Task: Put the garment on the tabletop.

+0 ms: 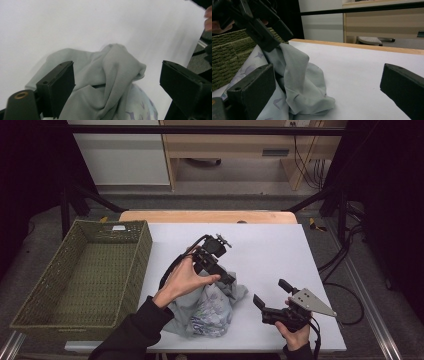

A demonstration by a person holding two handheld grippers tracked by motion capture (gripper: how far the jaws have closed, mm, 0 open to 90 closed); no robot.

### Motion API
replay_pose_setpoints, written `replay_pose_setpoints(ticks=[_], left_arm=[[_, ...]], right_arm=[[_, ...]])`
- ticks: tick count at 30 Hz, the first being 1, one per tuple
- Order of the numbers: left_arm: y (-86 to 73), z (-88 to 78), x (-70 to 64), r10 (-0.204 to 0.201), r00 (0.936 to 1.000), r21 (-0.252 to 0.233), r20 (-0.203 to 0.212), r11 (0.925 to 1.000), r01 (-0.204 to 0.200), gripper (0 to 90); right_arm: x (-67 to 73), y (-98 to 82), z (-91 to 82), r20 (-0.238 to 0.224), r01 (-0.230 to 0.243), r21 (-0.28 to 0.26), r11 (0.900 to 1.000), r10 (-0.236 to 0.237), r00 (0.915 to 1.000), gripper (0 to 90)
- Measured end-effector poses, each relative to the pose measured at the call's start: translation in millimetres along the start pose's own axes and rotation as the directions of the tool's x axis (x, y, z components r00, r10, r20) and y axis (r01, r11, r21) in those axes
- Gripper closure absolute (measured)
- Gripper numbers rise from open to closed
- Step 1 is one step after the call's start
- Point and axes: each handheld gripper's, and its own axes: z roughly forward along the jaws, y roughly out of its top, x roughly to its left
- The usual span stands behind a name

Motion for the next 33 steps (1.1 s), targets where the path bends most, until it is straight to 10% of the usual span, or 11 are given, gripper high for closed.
replay_pose_setpoints(ticks=[6,14,21,28,29,33], left_arm=[[-3.8,-10.1,-1.3,-0.004,0.9993,-0.113,-0.038,0.9936,0.000,9.9],[-19.5,-24.0,-3.6,-0.015,0.9982,-0.276,-0.057,0.9612,-0.001,6.8],[-46.9,-36.5,-2.6,-0.033,0.9976,-0.423,-0.061,0.9060,0.004,7.5],[-69.8,-40.7,3.1,-0.062,0.9956,-0.485,-0.070,0.8745,0.021,7.3],[-77.9,-43.1,4.1,-0.074,0.9953,-0.514,-0.062,0.8571,0.031,7.2],[-94.9,-45.5,5.0,-0.093,0.9923,-0.558,-0.082,0.8290,0.031,7.1]], right_arm=[[-0.4,0.7,-0.7,0.006,0.002,0.006,1.000,-0.002,1.0000,0.4],[-0.5,1.6,-1.4,0.004,-0.011,0.000,1.000,0.011,0.9999,0.4],[-1.3,2.3,-2.1,0.005,-0.004,0.001,1.000,0.004,1.0000,0.4],[-1.8,2.5,-2.4,0.007,-0.004,0.000,1.000,0.004,1.0000,0.3],[-2.4,2.8,-2.3,0.005,-0.001,-0.003,1.000,0.001,1.0000,0.3],[-3.6,3.3,-2.9,0.007,-0.003,-0.002,1.000,0.003,1.0000,0.3]])
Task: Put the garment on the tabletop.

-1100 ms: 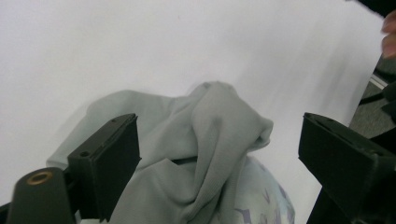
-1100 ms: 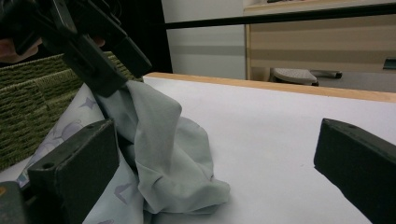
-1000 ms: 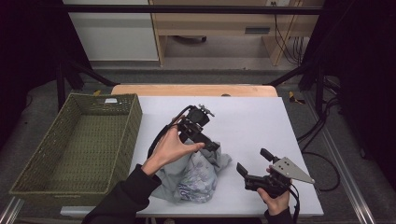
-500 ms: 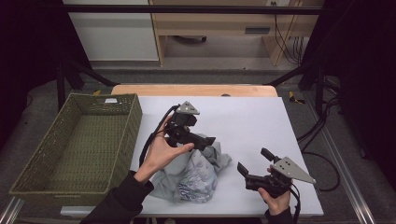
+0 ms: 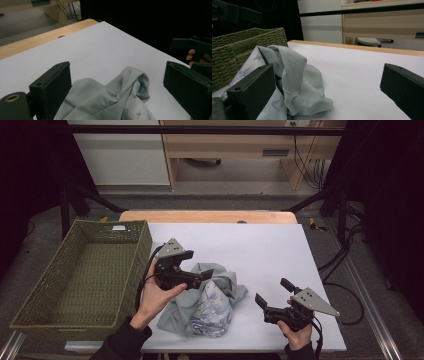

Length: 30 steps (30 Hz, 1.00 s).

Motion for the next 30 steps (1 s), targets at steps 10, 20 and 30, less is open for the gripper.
replay_pose_setpoints(ticks=[10,20,30], left_arm=[[-25.5,-24.0,0.6,0.000,0.9996,-0.082,-0.027,0.9966,-0.002,4.5],[-57.3,-45.7,-0.6,-0.003,0.9992,-0.135,-0.039,0.9908,-0.002,3.5],[-72.8,-65.5,5.3,-0.038,0.9973,-0.172,-0.063,0.9848,0.027,3.3]], right_arm=[[-1.3,0.0,-0.1,0.004,-0.010,0.000,1.000,0.010,0.9999,0.3],[-2.6,0.4,-1.4,0.001,0.000,0.003,1.000,0.000,1.0000,0.3],[-4.8,0.4,-3.8,0.010,0.003,0.001,1.000,-0.003,0.9999,0.3]])
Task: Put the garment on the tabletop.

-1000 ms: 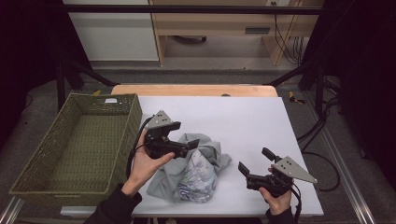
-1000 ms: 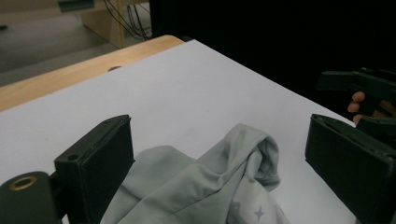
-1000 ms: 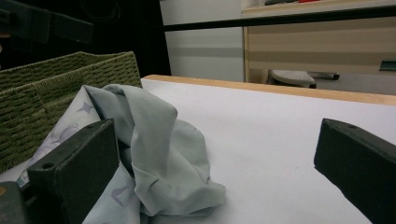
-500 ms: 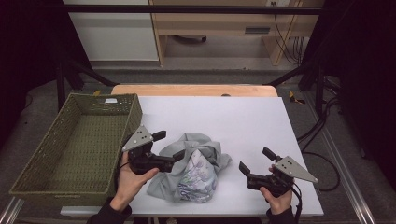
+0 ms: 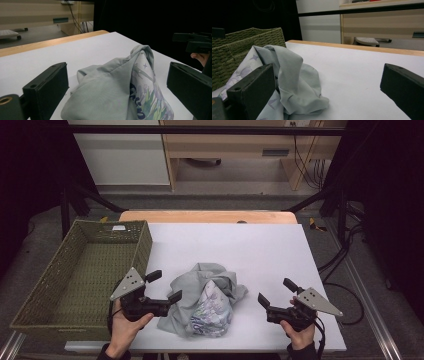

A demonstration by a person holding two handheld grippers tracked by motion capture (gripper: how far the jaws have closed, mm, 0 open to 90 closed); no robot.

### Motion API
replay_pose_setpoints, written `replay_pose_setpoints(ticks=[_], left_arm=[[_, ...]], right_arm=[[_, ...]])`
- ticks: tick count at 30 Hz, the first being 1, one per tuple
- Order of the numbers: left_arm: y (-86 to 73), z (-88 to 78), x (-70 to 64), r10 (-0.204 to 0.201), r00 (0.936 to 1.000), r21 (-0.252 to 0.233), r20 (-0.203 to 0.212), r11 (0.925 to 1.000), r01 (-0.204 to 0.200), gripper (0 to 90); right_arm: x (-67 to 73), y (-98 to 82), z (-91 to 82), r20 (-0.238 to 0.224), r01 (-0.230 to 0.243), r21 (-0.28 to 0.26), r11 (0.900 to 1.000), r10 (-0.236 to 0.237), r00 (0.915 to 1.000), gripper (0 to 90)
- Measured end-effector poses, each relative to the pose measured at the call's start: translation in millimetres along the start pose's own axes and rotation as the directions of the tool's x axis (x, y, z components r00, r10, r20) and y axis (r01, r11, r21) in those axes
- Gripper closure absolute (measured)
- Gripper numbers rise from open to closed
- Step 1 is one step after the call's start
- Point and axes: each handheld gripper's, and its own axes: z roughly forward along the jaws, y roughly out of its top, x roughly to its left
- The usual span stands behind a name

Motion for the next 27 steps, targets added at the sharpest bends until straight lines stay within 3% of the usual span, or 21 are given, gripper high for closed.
replay_pose_setpoints(ticks=[15,27], left_arm=[[-10.2,-29.2,10.4,-0.021,0.9983,-0.016,-0.054,0.9997,0.020,2.9],[-13.7,-32.4,14.1,-0.029,0.9979,0.002,-0.058,0.9996,0.029,2.3]], right_arm=[[-1.0,1.9,-5.0,0.003,0.000,-0.007,1.000,0.000,1.0000,0.3],[-3.0,1.8,-6.1,0.005,-0.005,-0.004,1.000,0.005,1.0000,0.3]])
